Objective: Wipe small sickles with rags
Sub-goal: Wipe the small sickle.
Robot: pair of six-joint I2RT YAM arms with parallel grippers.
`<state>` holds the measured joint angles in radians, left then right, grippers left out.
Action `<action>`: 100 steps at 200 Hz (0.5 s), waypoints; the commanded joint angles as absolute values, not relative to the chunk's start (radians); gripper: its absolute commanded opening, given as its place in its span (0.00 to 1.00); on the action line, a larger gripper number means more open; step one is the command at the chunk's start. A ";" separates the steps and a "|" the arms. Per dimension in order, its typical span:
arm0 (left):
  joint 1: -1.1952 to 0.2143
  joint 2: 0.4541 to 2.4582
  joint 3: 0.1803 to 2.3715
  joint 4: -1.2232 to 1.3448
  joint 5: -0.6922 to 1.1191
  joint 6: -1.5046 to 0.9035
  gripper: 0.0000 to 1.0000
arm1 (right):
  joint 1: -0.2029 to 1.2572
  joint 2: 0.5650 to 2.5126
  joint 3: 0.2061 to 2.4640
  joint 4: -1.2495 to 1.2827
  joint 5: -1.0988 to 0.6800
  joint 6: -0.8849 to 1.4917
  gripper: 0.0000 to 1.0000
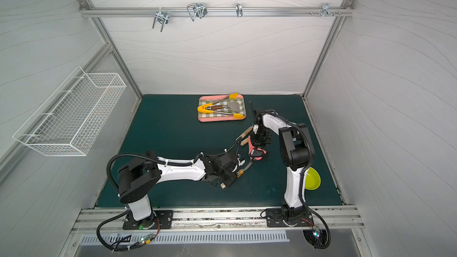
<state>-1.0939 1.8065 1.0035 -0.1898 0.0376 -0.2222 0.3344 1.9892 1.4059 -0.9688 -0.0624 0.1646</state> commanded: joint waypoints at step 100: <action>-1.101 1.852 1.008 -0.157 -0.003 -0.248 0.00 | 0.525 1.826 1.003 -0.911 -0.105 0.283 0.05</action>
